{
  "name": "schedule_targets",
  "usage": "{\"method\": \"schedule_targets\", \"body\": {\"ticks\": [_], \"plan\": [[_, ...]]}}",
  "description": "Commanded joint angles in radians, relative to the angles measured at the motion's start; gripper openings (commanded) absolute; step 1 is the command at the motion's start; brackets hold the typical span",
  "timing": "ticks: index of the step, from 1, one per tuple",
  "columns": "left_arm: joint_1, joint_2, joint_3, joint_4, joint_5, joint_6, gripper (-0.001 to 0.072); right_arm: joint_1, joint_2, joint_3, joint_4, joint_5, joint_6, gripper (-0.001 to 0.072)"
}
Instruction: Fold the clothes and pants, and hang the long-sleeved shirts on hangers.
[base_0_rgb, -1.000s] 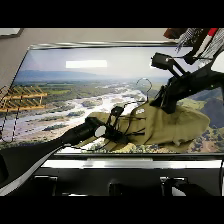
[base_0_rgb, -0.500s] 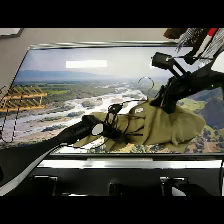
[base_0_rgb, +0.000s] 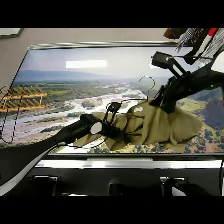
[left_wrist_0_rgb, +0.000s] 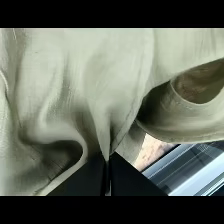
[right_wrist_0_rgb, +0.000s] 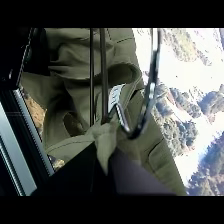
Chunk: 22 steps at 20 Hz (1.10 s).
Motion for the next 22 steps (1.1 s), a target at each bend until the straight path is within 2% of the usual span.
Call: {"method": "schedule_targets", "body": {"ticks": [1,5,10,13,17,22], "plan": [[0.030,0.029,0.001,0.001,-0.010,-0.002,0.0017,0.000,0.009,0.001,-0.003,0.025,0.010,0.0025],[0.143,0.064,0.003,-0.020,-0.037,-0.002,0.0017,0.000,0.038,0.001,-0.048,0.025,0.085,0.0024],[0.240,0.063,0.055,-0.045,-0.052,-0.001,0.0017,0.000,0.039,0.001,-0.060,0.025,0.096,0.0024],[0.240,0.066,0.064,-0.044,-0.074,0.011,0.0017,0.000,0.040,0.001,-0.098,0.015,0.122,0.0024],[0.195,0.079,0.063,-0.043,-0.108,0.017,0.0016,0.000,0.040,0.001,-0.171,-0.066,0.227,0.0023],[0.162,0.086,0.063,-0.043,-0.107,0.014,0.0017,0.000,0.040,0.001,-0.171,-0.111,0.229,0.0023]]}}
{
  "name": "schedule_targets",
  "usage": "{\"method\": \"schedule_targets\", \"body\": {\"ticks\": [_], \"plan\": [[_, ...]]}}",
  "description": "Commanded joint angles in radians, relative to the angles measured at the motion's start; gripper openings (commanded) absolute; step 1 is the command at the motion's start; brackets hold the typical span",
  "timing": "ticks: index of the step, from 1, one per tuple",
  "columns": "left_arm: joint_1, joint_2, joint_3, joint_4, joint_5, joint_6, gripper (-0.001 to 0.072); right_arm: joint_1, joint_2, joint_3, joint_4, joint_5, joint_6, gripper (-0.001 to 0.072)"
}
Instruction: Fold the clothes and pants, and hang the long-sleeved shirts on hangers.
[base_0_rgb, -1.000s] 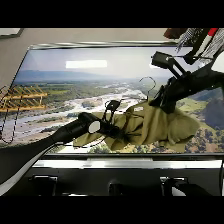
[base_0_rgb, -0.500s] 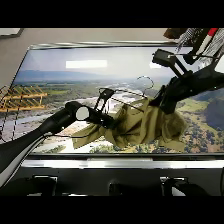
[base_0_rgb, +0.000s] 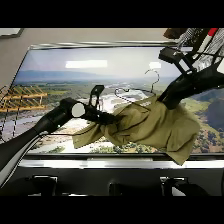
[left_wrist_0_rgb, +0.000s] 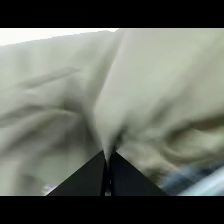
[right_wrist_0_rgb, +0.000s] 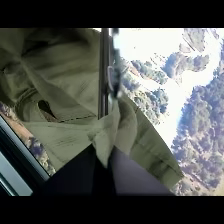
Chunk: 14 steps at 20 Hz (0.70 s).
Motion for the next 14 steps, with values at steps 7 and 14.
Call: {"method": "schedule_targets", "body": {"ticks": [7,14], "plan": [[0.083,0.005,0.001,0.010,0.042,-0.021,0.0016,0.000,0.037,0.000,0.053,0.058,0.019,0.0023],[0.101,-0.001,0.001,0.011,0.130,-0.021,0.0017,0.000,0.095,0.000,0.169,0.143,0.030,0.0023]]}}
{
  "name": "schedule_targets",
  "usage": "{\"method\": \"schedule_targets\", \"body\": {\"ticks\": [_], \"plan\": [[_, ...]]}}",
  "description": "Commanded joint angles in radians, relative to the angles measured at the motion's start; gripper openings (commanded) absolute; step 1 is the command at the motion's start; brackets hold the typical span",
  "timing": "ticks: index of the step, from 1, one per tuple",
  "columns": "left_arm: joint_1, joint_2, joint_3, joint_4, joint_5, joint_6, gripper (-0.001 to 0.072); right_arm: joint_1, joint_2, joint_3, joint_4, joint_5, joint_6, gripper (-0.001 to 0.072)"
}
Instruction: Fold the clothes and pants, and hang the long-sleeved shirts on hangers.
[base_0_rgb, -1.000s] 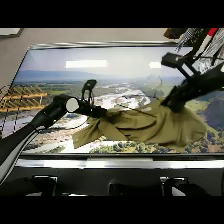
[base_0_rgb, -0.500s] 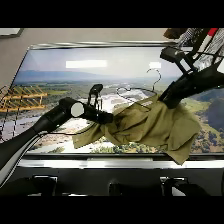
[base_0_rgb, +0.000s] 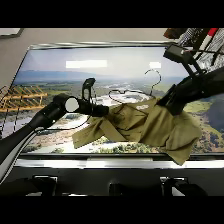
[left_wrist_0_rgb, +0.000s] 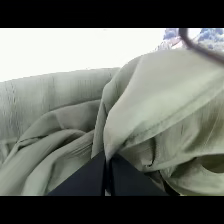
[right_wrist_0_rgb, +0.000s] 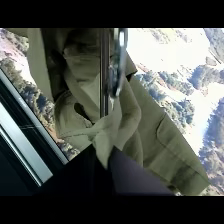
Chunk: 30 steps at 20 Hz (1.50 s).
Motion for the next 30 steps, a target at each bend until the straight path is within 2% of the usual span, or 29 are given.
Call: {"method": "schedule_targets", "body": {"ticks": [1,7,17,26,30], "plan": [[0.009,-0.003,0.001,0.001,0.056,-0.001,0.0017,0.000,0.019,0.000,0.050,0.047,0.008,0.0023],[0.064,-0.004,0.061,0.001,0.075,0.002,0.0017,0.002,0.023,-0.001,0.069,0.049,0.015,0.0023],[0.072,0.007,0.106,0.001,0.071,0.002,0.0017,0.002,-0.044,-0.003,-0.013,0.043,0.016,0.0023],[0.064,0.008,0.255,0.001,0.063,0.010,0.0017,0.002,-0.148,-0.003,-0.006,-0.025,0.016,0.0023],[0.039,0.010,0.330,0.001,-0.005,0.010,0.0017,0.002,-0.191,-0.003,-0.002,-0.099,0.040,0.0023]]}}
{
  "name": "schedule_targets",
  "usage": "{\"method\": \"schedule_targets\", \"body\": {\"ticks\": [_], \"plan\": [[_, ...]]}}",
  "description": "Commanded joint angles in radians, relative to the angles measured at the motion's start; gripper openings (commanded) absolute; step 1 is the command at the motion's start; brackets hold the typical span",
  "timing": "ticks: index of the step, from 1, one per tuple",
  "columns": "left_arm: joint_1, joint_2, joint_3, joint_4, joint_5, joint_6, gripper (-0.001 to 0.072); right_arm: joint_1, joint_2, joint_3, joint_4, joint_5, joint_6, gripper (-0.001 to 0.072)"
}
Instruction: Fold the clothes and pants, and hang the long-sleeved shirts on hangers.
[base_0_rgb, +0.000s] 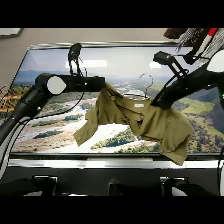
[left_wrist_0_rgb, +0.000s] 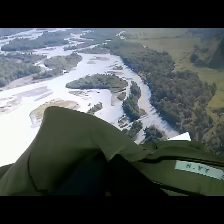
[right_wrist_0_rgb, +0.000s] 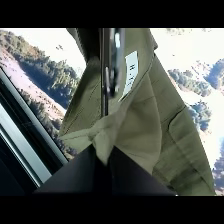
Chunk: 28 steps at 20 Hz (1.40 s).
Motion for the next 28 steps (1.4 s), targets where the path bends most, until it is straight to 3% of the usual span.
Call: {"method": "schedule_targets", "body": {"ticks": [1,6,10,17,18,19,21,22,25,28], "plan": [[-0.026,0.001,0.071,0.000,-0.059,0.001,0.0017,0.001,-0.041,0.000,0.016,-0.068,0.023,0.0023],[-0.092,0.002,0.130,0.001,-0.154,-0.015,0.0017,0.089,-0.056,0.001,-0.013,-0.207,0.022,0.0023],[-0.156,0.001,0.084,0.027,-0.274,-0.071,0.0018,0.109,-0.036,0.024,-0.017,-0.236,0.023,0.0023],[-0.251,0.002,-0.041,0.026,-0.233,-0.078,0.0021,0.110,0.137,0.028,-0.118,-0.243,0.021,0.0023],[-0.247,0.008,-0.040,0.027,-0.224,-0.077,0.0059,0.110,0.159,0.028,-0.117,-0.243,0.018,0.0023],[-0.236,0.015,-0.037,0.027,-0.223,-0.077,0.0157,0.110,0.180,0.028,-0.117,-0.243,0.018,0.0023],[-0.193,0.049,-0.026,0.027,-0.229,-0.039,0.0574,0.110,0.213,0.028,-0.117,-0.241,0.018,0.0023],[-0.167,0.074,-0.018,0.027,-0.232,-0.002,0.0696,0.110,0.223,0.028,-0.116,-0.238,0.018,0.0024],[-0.061,0.170,0.007,0.027,-0.283,0.219,0.0695,0.110,0.229,0.027,-0.101,-0.192,-0.018,0.0025],[0.044,0.242,0.007,0.035,-0.360,0.444,0.0680,0.110,0.227,0.024,-0.074,-0.150,-0.183,0.0025]]}}
